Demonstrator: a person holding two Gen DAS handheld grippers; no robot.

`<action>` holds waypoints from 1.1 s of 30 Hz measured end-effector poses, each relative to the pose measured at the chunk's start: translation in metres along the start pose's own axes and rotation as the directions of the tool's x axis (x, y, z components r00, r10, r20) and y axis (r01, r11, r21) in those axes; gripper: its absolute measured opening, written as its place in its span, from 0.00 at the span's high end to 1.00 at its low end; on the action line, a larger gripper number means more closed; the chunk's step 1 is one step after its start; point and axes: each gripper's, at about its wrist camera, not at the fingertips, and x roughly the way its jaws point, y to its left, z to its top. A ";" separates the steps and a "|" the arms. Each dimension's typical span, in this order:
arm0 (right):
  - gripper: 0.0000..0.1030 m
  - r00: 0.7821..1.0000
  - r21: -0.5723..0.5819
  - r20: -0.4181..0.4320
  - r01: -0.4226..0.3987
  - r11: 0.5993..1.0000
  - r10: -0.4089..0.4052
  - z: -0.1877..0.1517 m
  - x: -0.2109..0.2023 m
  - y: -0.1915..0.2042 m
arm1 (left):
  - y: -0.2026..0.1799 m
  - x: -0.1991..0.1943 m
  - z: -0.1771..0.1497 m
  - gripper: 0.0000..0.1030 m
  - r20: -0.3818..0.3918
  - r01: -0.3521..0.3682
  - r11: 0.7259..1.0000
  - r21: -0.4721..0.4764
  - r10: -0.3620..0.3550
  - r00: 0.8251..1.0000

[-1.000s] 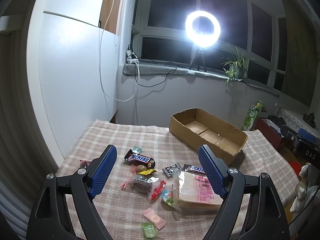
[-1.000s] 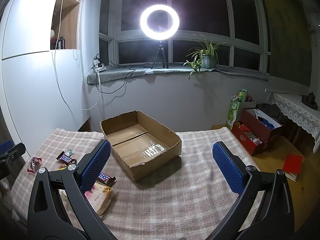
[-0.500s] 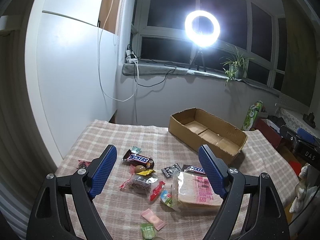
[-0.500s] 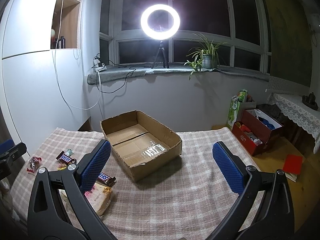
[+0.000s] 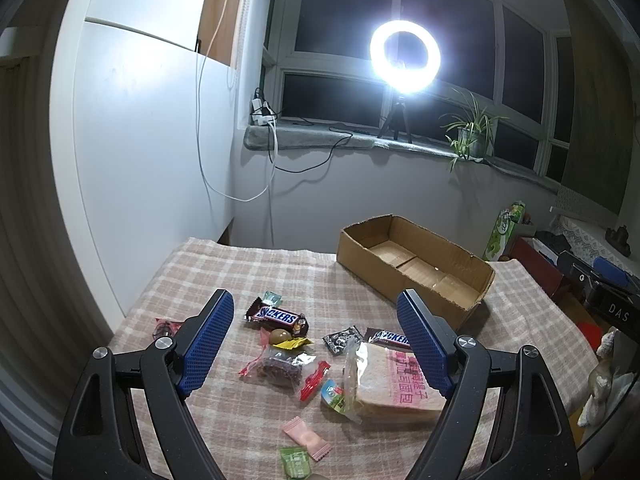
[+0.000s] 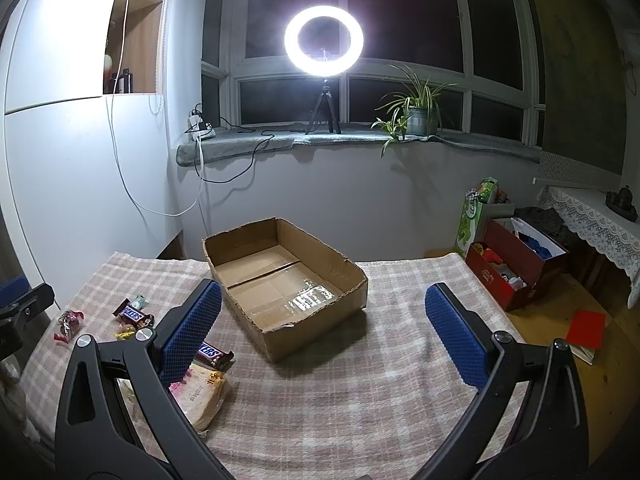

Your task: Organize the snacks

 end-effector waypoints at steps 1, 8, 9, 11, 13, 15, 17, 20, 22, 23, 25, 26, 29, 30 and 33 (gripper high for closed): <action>0.00 1.000 0.000 -0.001 0.000 1.000 0.000 0.000 0.000 0.000 | 0.000 0.000 0.000 0.19 0.001 0.000 1.000 0.000 0.000 1.000; 0.00 1.000 -0.001 -0.001 0.000 1.000 0.000 0.000 0.000 0.000 | -0.001 0.001 0.000 0.19 0.000 0.001 1.000 0.001 -0.001 1.000; 0.00 1.000 0.000 -0.001 0.000 1.000 0.000 0.000 0.000 0.000 | -0.001 0.001 0.000 0.19 0.000 0.001 1.000 0.001 -0.001 1.000; 0.00 1.000 0.000 -0.001 0.000 1.000 0.000 0.000 -0.001 0.000 | -0.001 0.001 0.000 0.19 0.000 0.001 1.000 0.000 -0.001 1.000; 0.00 1.000 -0.001 -0.001 0.001 1.000 -0.001 0.000 0.000 0.000 | -0.002 0.001 -0.001 0.19 0.000 0.002 1.000 0.001 -0.002 1.000; 0.00 1.000 0.000 -0.003 0.000 1.000 0.000 0.000 0.000 0.001 | -0.001 0.000 -0.001 0.19 0.000 0.002 1.000 0.000 -0.002 1.000; 0.00 1.000 -0.001 -0.001 0.001 1.000 -0.001 0.000 0.000 0.001 | -0.002 0.001 -0.001 0.19 -0.002 0.004 1.000 0.000 -0.004 1.000; 0.00 1.000 -0.001 -0.001 0.000 1.000 0.000 0.000 0.000 0.000 | -0.004 0.002 -0.002 0.19 -0.004 0.008 1.000 -0.001 -0.008 1.000; 0.00 1.000 -0.002 -0.003 -0.001 1.000 0.001 -0.001 0.000 0.001 | -0.003 0.004 -0.003 0.19 -0.008 0.013 1.000 -0.006 -0.013 1.000; 0.00 1.000 -0.001 -0.004 -0.002 1.000 0.002 -0.002 0.001 0.001 | -0.002 0.005 -0.003 0.19 -0.012 0.016 1.000 -0.010 -0.016 1.000; 0.00 1.000 -0.002 -0.009 -0.002 1.000 0.002 -0.005 0.003 0.002 | 0.001 0.005 -0.004 0.19 -0.016 0.021 1.000 -0.018 -0.022 1.000; 0.00 1.000 -0.002 -0.012 -0.001 1.000 0.001 -0.006 0.005 0.002 | 0.002 0.006 -0.005 0.19 -0.018 0.022 1.000 -0.020 -0.023 1.000; 0.00 1.000 -0.002 -0.023 -0.002 1.000 0.002 -0.009 0.009 0.002 | 0.004 0.010 -0.006 0.19 -0.030 0.033 0.999 -0.030 -0.034 0.999; 0.00 1.000 -0.002 -0.028 -0.005 1.000 0.005 -0.010 0.010 0.002 | 0.005 0.012 -0.007 0.19 -0.038 0.041 0.999 -0.035 -0.042 0.998; 0.00 0.998 0.002 -0.058 -0.037 0.999 0.037 -0.012 0.018 0.000 | 0.009 0.020 -0.010 0.19 -0.070 0.068 0.996 -0.054 -0.071 0.995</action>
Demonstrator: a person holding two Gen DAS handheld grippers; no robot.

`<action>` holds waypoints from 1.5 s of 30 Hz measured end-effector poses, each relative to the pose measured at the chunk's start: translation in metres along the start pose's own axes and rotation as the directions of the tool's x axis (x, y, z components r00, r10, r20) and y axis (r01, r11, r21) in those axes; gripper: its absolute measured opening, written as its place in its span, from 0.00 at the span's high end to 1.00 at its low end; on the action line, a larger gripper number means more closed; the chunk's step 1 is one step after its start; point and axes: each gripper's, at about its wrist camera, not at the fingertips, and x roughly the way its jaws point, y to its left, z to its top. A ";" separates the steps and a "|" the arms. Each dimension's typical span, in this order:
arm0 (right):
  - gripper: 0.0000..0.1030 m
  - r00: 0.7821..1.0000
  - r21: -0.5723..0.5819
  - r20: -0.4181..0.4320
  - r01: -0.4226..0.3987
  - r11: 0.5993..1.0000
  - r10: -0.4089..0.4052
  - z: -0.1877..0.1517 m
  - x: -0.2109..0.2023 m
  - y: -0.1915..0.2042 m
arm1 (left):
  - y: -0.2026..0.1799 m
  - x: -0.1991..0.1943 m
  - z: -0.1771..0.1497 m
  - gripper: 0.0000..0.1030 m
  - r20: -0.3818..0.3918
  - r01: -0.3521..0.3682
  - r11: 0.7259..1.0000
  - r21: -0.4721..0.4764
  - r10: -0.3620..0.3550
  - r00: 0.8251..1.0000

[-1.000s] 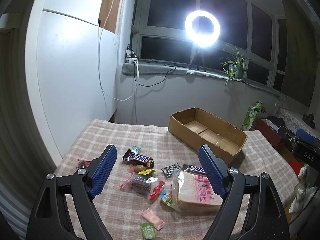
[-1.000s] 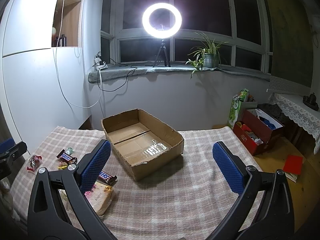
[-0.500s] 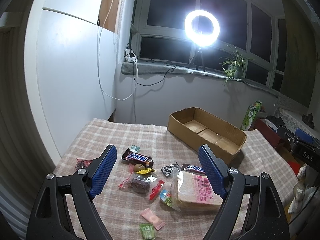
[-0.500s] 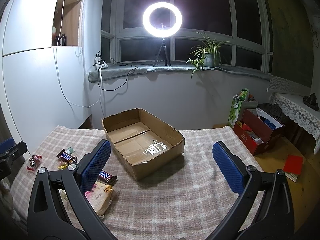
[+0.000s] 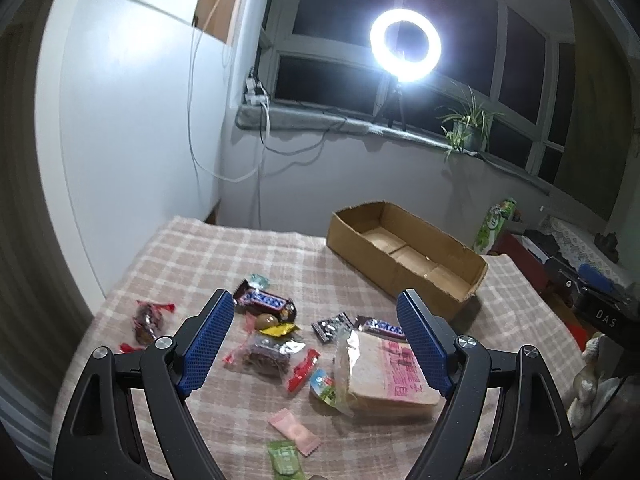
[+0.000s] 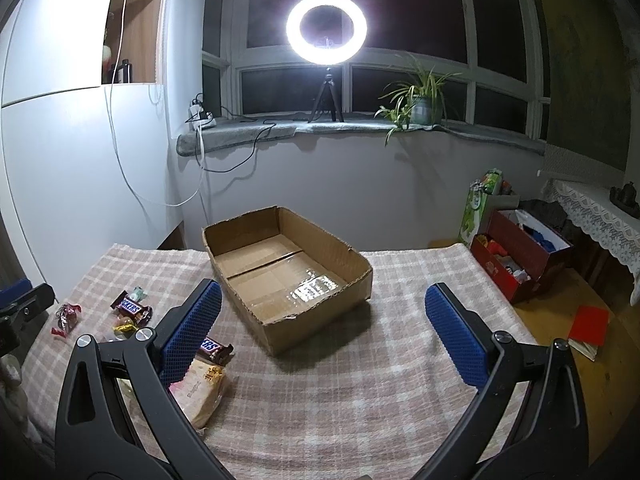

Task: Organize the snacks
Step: 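Grasp the bagged bread loaf with the left gripper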

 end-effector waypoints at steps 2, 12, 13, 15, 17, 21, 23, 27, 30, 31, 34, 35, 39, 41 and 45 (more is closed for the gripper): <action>0.00 0.999 0.022 -0.035 -0.040 0.999 0.041 -0.002 0.008 -0.005 | 0.004 0.006 -0.003 0.19 -0.028 0.021 1.000 -0.019 -0.022 0.999; 0.09 0.878 0.250 -0.292 -0.314 0.916 0.381 -0.045 0.066 -0.020 | 0.021 0.047 -0.023 0.20 -0.222 0.180 0.969 -0.171 -0.216 0.951; 0.13 0.856 0.283 -0.307 -0.336 0.899 0.416 -0.050 0.071 -0.020 | 0.022 0.051 -0.025 0.21 -0.237 0.196 0.962 -0.189 -0.239 0.942; 0.19 0.795 0.364 -0.344 -0.377 0.851 0.499 -0.063 0.083 -0.019 | 0.020 0.057 -0.029 0.24 -0.261 0.205 0.959 -0.196 -0.253 0.932; 0.25 0.751 0.413 -0.366 -0.398 0.819 0.550 -0.074 0.091 -0.017 | 0.017 0.062 -0.034 0.26 -0.281 0.212 0.959 -0.191 -0.260 0.924; 0.28 0.691 0.445 -0.391 -0.437 0.782 0.608 -0.084 0.095 -0.001 | 0.012 0.070 -0.041 0.37 -0.324 0.235 0.952 -0.196 -0.289 0.901; 0.32 0.662 0.461 -0.396 -0.456 0.761 0.636 -0.084 0.096 0.006 | 0.009 0.075 -0.045 0.38 -0.339 0.240 0.952 -0.189 -0.293 0.894; 0.36 0.638 0.467 -0.413 -0.465 0.752 0.650 -0.087 0.100 0.015 | 0.007 0.083 -0.049 0.47 -0.364 0.252 0.949 -0.190 -0.306 0.880; 0.44 0.620 0.473 -0.429 -0.465 0.748 0.657 -0.090 0.106 0.017 | 0.006 0.087 -0.050 0.50 -0.369 0.260 0.949 -0.180 -0.310 0.876; 0.51 0.615 0.470 -0.438 -0.465 0.750 0.656 -0.091 0.108 0.018 | 0.005 0.087 -0.050 0.52 -0.371 0.263 0.948 -0.180 -0.313 0.874; 0.57 0.596 0.483 -0.446 -0.468 0.740 0.668 -0.094 0.115 0.020 | 0.003 0.089 -0.052 0.55 -0.376 0.273 0.945 -0.178 -0.322 0.869; 0.58 0.590 0.488 -0.447 -0.468 0.736 0.672 -0.095 0.117 0.020 | 0.003 0.090 -0.053 0.55 -0.378 0.274 0.945 -0.178 -0.323 0.868; 0.59 0.581 0.493 -0.447 -0.474 0.730 0.680 -0.097 0.121 0.023 | 0.001 0.092 -0.054 0.55 -0.381 0.280 0.943 -0.178 -0.328 0.864; 0.60 0.582 0.485 -0.449 -0.478 0.732 0.678 -0.096 0.121 0.025 | 0.000 0.092 -0.054 0.55 -0.382 0.279 0.945 -0.172 -0.325 0.865; 0.61 0.595 0.464 -0.448 -0.484 0.742 0.668 -0.091 0.117 0.026 | -0.002 0.091 -0.053 0.55 -0.378 0.279 0.945 -0.174 -0.325 0.867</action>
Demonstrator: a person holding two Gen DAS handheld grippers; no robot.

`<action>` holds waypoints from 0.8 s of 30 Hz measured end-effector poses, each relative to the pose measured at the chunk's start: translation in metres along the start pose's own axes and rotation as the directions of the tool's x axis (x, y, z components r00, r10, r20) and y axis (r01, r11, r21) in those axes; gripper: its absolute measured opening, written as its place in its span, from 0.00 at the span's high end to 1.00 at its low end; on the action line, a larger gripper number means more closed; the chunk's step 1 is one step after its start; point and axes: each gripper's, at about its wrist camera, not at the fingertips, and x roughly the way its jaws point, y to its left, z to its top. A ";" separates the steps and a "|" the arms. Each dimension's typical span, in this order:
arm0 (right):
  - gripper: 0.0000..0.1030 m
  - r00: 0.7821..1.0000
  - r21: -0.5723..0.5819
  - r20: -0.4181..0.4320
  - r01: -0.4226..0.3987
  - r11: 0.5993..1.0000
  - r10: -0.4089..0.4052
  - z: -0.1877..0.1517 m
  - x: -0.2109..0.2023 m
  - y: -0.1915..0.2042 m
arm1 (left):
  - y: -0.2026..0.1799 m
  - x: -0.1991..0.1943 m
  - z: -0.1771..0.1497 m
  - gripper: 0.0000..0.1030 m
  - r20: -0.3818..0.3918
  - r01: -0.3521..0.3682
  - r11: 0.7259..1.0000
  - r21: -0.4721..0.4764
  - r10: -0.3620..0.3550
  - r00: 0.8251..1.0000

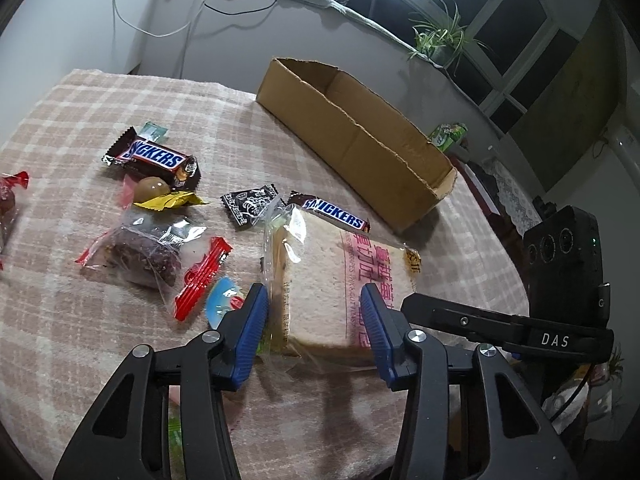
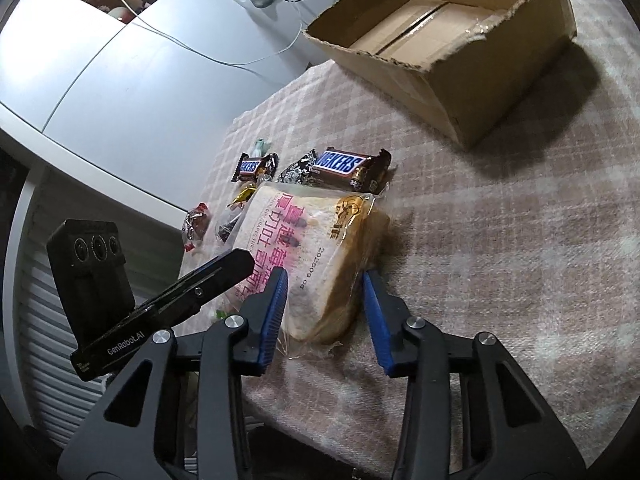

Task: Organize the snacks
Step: 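Grasp the bagged bread loaf with the left gripper, then carry the bread loaf into the cardboard box and open the left gripper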

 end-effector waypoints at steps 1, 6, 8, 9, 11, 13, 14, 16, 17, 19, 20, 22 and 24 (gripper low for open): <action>0.61 1.000 -0.005 0.004 0.000 1.000 0.000 0.000 -0.002 0.002 | -0.001 0.000 0.000 0.55 0.003 0.002 1.000 -0.001 -0.002 1.000; 0.61 0.999 -0.031 0.032 -0.004 1.000 0.005 0.005 -0.016 0.011 | -0.008 -0.010 0.007 0.55 0.033 0.016 1.000 0.008 -0.017 0.999; 0.61 0.999 -0.045 0.049 -0.003 0.999 0.005 0.009 -0.024 0.015 | -0.014 -0.013 0.014 0.55 0.053 0.023 0.999 0.024 -0.024 0.998; 0.61 0.998 -0.053 0.058 -0.002 0.999 0.005 0.012 -0.028 0.017 | -0.016 -0.014 0.018 0.55 0.061 0.025 0.999 0.031 -0.027 0.998; 0.61 0.997 -0.073 0.076 0.004 0.997 0.001 0.019 -0.036 0.020 | -0.020 -0.015 0.027 0.55 0.081 0.033 0.999 0.041 -0.037 0.996; 0.61 0.996 -0.087 0.092 0.009 0.996 -0.001 0.026 -0.044 0.021 | -0.025 -0.014 0.035 0.55 0.099 0.047 0.998 0.049 -0.052 0.994; 0.61 0.995 -0.087 0.103 0.010 0.996 -0.001 0.031 -0.049 0.020 | -0.027 -0.011 0.040 0.55 0.104 0.054 0.997 0.049 -0.059 0.993; 0.61 0.993 -0.078 0.122 0.009 0.997 0.000 0.040 -0.057 0.016 | -0.032 -0.006 0.048 0.55 0.109 0.061 0.997 0.053 -0.067 0.992; 0.61 0.992 -0.077 0.130 0.013 0.997 -0.003 0.043 -0.060 0.014 | -0.036 -0.003 0.053 0.55 0.111 0.063 0.996 0.060 -0.069 0.991; 0.61 0.989 -0.081 0.148 0.026 0.996 -0.014 0.051 -0.067 0.012 | -0.042 0.003 0.060 0.55 0.115 0.068 0.995 0.066 -0.075 0.991; 0.61 0.987 -0.087 0.157 0.034 0.996 -0.020 0.057 -0.071 0.010 | -0.045 0.008 0.067 0.55 0.117 0.072 0.995 0.069 -0.080 0.990; 0.61 0.986 -0.097 0.168 0.040 0.995 -0.023 0.068 -0.076 0.007 | -0.050 0.016 0.077 0.55 0.122 0.077 0.994 0.073 -0.085 0.989; 0.61 0.985 -0.085 0.174 0.040 0.996 -0.024 0.081 -0.080 -0.001 | -0.054 0.023 0.087 0.55 0.121 0.085 0.994 0.072 -0.094 0.988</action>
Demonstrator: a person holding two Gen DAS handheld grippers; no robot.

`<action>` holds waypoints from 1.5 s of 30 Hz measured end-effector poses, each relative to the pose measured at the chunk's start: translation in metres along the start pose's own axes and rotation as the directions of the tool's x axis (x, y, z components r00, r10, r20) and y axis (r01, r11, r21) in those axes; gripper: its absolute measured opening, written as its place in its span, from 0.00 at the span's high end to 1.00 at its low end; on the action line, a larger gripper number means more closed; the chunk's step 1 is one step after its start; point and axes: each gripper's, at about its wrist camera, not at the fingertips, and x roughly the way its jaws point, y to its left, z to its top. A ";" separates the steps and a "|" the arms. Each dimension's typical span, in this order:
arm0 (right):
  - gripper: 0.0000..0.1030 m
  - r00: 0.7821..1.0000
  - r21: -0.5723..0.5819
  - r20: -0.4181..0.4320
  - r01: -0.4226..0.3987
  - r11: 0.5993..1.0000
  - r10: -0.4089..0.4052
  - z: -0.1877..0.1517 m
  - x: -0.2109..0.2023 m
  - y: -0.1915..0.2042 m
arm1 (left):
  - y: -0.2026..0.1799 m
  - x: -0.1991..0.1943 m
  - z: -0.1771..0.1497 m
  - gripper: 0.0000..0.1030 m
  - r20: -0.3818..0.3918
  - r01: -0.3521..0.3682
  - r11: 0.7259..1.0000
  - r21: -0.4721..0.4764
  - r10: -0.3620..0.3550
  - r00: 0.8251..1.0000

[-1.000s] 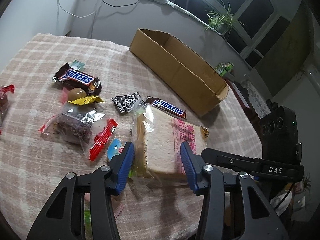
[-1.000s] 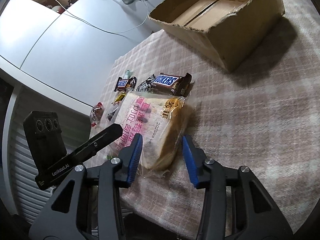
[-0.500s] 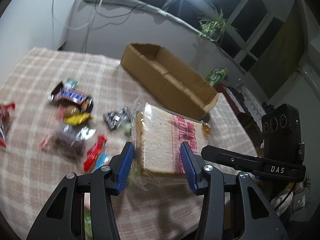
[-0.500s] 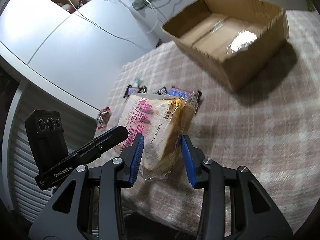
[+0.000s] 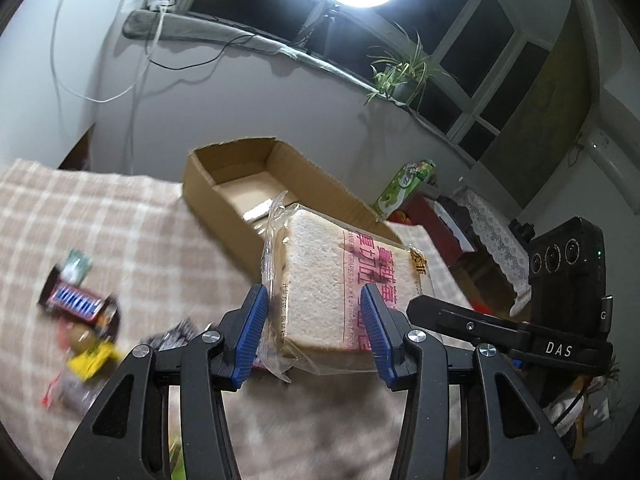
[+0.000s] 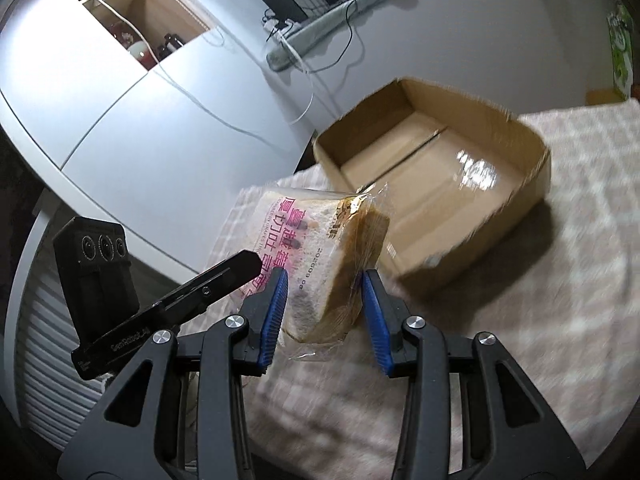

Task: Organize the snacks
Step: 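Carry the bread loaf into the cardboard box and open the left gripper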

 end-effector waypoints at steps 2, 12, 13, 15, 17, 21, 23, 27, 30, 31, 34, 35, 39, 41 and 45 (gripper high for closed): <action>0.61 1.000 -0.002 0.007 0.008 1.000 -0.008 0.011 -0.001 -0.009 | -0.004 0.011 0.009 0.55 -0.003 0.004 1.000 0.009 -0.004 1.000; 0.61 0.999 0.005 0.005 0.051 0.999 -0.051 0.055 0.009 -0.050 | -0.023 0.056 0.031 0.55 -0.047 -0.007 0.999 0.043 0.009 0.999; 0.61 0.998 0.006 0.004 0.059 0.998 -0.059 0.057 0.010 -0.053 | -0.025 0.059 0.031 0.55 -0.052 -0.010 0.999 0.049 0.013 0.999; 0.61 0.997 0.001 0.005 0.077 0.997 -0.077 0.063 0.013 -0.058 | -0.029 0.064 0.031 0.55 -0.060 -0.016 0.998 0.057 0.019 0.998; 0.61 0.996 -0.001 0.006 0.092 0.996 -0.092 0.068 0.015 -0.062 | -0.031 0.070 0.031 0.55 -0.069 -0.022 0.998 0.062 0.027 0.997; 0.61 0.991 -0.007 0.019 0.133 0.991 -0.133 0.075 0.016 -0.070 | -0.038 0.080 0.029 0.56 -0.087 -0.042 0.995 0.091 0.050 0.995; 0.61 0.986 -0.001 0.037 0.164 0.986 -0.164 0.078 0.014 -0.074 | -0.045 0.084 0.027 0.56 -0.087 -0.065 0.990 0.127 0.077 0.993; 0.58 0.980 0.002 0.055 0.194 0.981 -0.193 0.081 0.010 -0.077 | -0.047 0.083 0.026 0.56 -0.087 -0.066 0.989 0.135 0.078 0.993; 0.54 0.977 -0.015 0.064 0.205 0.979 -0.203 0.080 0.005 -0.073 | -0.046 0.075 0.027 0.56 -0.074 -0.070 0.989 0.133 0.080 0.994; 0.54 0.977 -0.019 0.066 0.204 0.979 -0.202 0.079 0.004 -0.071 | -0.046 0.071 0.027 0.56 -0.070 -0.071 0.989 0.132 0.080 0.994; 0.54 0.978 -0.021 0.070 0.197 0.980 -0.195 0.077 0.000 -0.069 | -0.047 0.063 0.029 0.56 -0.053 -0.076 0.988 0.136 0.084 0.995; 0.54 0.979 -0.024 0.071 0.195 0.980 -0.193 0.075 -0.002 -0.068 | -0.046 0.058 0.029 0.56 -0.046 -0.078 0.988 0.137 0.085 0.995; 0.54 0.978 -0.043 0.075 0.197 0.980 -0.193 0.070 -0.006 -0.058 | -0.046 0.042 0.030 0.56 -0.022 -0.085 0.986 0.141 0.089 0.996; 0.54 0.978 -0.060 0.078 0.198 0.978 -0.193 0.065 -0.009 -0.051 | -0.044 0.031 0.029 0.56 -0.006 -0.094 0.985 0.147 0.096 0.995; 0.54 0.979 -0.100 0.083 0.194 0.976 -0.186 0.055 -0.015 -0.033 | -0.039 0.006 0.025 0.56 0.019 -0.116 0.982 0.150 0.114 0.993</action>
